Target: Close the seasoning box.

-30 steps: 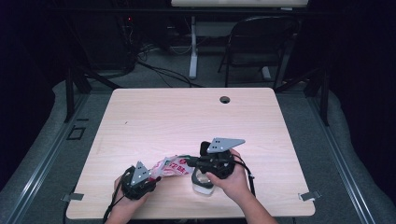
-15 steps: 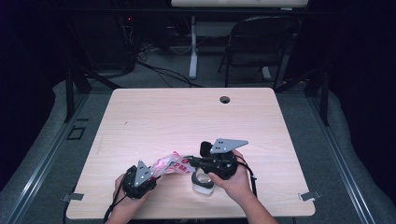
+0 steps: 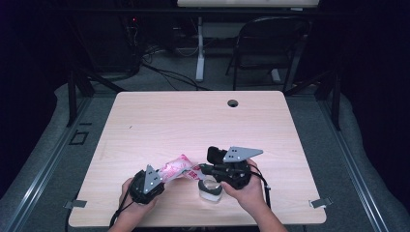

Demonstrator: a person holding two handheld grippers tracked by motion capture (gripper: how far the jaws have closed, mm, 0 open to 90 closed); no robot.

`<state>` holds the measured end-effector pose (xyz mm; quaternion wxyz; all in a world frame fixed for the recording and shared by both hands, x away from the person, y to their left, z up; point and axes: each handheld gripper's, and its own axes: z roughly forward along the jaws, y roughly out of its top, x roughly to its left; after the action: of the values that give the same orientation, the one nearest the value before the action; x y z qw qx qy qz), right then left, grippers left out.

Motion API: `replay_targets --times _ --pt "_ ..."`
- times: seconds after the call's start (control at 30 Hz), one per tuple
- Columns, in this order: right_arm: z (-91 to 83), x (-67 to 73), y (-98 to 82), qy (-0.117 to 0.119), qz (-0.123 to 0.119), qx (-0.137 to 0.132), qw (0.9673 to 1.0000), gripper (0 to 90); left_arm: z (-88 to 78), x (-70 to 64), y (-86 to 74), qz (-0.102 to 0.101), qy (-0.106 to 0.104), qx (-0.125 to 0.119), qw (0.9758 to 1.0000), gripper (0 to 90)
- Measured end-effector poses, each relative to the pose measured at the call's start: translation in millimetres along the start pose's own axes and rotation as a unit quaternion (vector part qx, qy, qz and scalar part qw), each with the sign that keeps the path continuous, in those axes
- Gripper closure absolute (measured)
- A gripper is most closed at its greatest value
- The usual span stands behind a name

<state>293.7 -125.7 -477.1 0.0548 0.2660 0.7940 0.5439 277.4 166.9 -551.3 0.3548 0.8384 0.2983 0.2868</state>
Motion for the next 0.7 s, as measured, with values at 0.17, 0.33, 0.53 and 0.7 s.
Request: replay_targets --times 0.17,0.33,0.53,0.7 --pt "-5.8 0.0 -4.9 -0.008 0.005 -0.001 1.0 90.0 3.8 -4.0 4.7 0.013 -0.004 0.003 0.9999 68.1" --pt "-11.0 -0.4 -10.3 -0.017 0.01 -0.003 0.9998 90.0 6.4 -7.3 6.9 0.025 0.004 -0.002 0.9997 68.2" --pt "-13.4 -1.0 -14.2 -0.024 0.01 -0.002 0.9997 90.0 8.3 -8.3 9.6 0.035 0.012 -0.003 0.9993 68.2" --pt "-14.6 -0.8 -18.2 -0.029 0.012 -0.005 0.9995 90.0 7.4 -9.2 12.5 0.049 0.022 -0.003 0.9986 68.2"
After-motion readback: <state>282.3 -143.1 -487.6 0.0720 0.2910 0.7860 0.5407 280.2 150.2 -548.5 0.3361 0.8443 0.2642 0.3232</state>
